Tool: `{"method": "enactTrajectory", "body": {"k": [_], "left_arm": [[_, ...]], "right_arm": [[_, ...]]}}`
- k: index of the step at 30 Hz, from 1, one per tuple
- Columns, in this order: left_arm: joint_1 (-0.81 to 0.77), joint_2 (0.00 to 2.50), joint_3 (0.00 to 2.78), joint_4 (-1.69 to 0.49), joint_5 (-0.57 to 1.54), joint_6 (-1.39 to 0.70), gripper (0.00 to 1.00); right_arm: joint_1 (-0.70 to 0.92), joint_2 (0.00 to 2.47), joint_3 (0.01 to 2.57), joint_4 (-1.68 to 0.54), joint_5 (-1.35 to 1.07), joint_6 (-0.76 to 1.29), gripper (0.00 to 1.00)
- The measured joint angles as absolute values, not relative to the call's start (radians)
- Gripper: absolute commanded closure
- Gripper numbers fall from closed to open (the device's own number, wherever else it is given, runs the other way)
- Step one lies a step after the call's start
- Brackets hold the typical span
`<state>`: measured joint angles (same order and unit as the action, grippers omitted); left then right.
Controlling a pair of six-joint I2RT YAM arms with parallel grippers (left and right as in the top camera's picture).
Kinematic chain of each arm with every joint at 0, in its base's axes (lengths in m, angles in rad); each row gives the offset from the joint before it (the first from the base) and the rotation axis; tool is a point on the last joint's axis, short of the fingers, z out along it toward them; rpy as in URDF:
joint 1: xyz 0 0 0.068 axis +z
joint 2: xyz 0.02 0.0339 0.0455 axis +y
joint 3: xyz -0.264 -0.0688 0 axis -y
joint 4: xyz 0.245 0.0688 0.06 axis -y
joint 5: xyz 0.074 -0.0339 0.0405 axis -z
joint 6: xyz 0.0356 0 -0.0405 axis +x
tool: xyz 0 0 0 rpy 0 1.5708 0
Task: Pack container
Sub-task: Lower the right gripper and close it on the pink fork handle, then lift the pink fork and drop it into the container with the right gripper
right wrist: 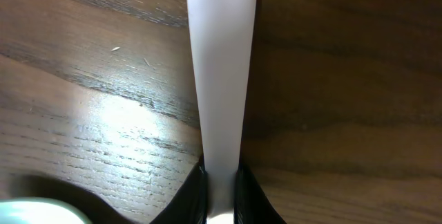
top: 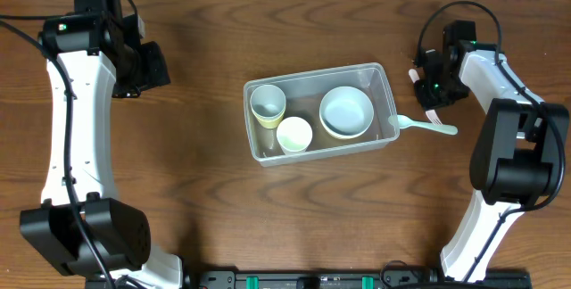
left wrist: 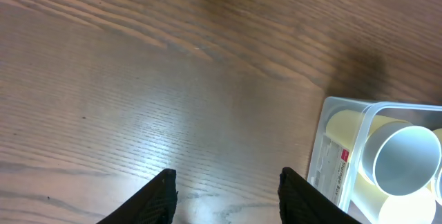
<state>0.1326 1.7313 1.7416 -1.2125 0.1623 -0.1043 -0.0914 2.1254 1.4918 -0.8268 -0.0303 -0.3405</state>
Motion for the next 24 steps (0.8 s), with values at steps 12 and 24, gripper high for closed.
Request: {"method": "enactTrajectory", "body": {"k": [12,24], "left_arm": [[0.133,1.731,1.742,-1.213,0.162,-0.105,0.51],[0.133,1.731,1.742,-1.215,0.162,-0.105,0.51]], "right_arm": [[-0.091,2.105,1.596,-0.963,-0.048,-0.264,0.99],[0.112,1.655,1.820,-1.102,-0.158,-0.342,0.99]]}}
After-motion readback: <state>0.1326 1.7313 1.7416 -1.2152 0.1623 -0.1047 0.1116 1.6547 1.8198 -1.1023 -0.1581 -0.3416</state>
